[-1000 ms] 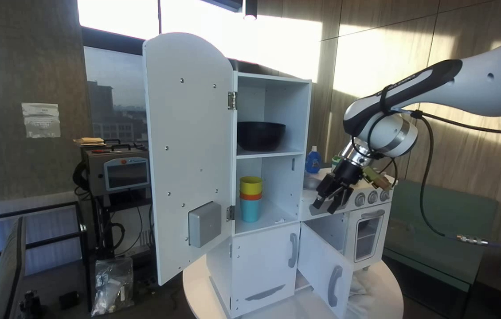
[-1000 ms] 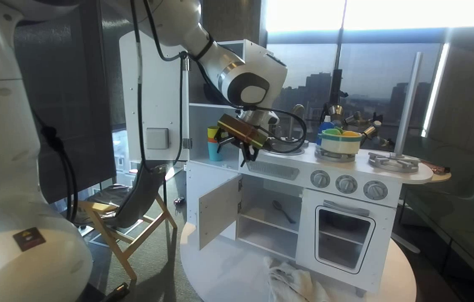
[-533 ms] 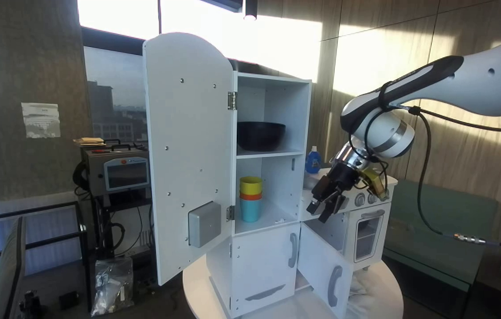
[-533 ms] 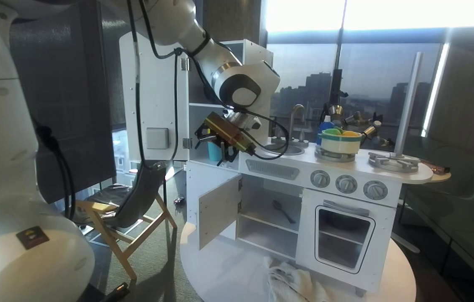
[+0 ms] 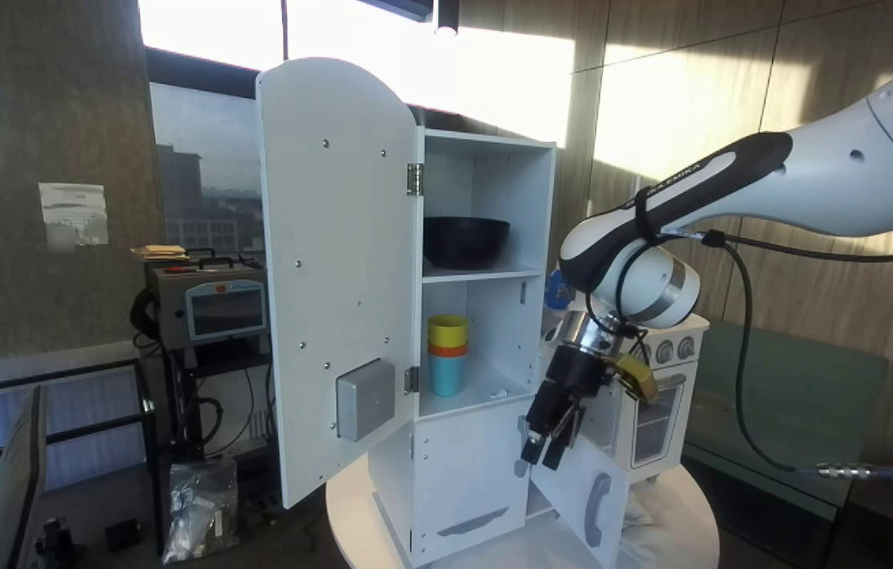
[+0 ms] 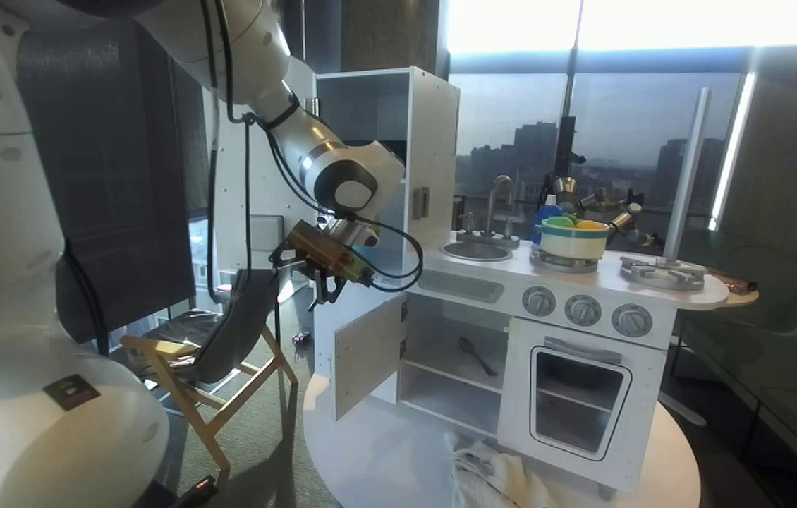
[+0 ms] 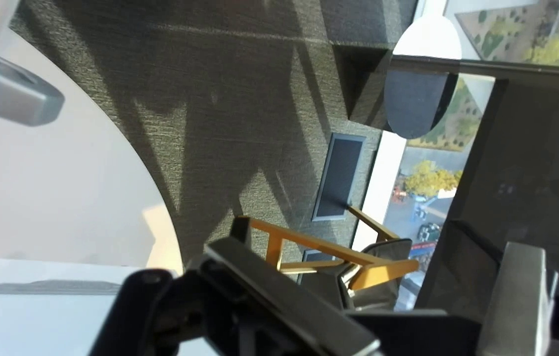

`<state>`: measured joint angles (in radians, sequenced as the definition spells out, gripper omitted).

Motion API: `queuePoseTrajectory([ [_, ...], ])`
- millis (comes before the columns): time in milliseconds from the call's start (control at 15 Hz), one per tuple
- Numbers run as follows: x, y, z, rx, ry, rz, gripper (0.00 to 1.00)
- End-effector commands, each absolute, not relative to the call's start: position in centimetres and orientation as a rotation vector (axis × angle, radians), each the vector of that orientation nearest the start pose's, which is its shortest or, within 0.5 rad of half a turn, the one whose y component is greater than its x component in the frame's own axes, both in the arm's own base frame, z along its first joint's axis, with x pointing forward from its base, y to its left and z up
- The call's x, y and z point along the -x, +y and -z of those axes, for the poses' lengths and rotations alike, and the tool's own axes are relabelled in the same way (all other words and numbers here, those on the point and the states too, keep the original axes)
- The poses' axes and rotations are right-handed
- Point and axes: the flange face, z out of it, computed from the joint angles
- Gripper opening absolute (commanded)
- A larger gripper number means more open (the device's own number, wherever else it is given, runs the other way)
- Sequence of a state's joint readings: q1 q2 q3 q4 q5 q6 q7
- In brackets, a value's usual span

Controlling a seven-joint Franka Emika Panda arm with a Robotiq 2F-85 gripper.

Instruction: Open the door of the bottom cabinet on the right then close it.

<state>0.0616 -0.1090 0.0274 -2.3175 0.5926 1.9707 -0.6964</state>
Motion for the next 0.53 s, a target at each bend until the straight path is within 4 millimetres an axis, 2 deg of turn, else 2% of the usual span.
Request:
queuePoseTrajectory([
  [0,-45.4,8.6,-36.7,2.611,-0.699,-0.096,1.0],
  [467,-44.1,7.0,-33.7,2.778,-0.794,-0.07,1.0],
])
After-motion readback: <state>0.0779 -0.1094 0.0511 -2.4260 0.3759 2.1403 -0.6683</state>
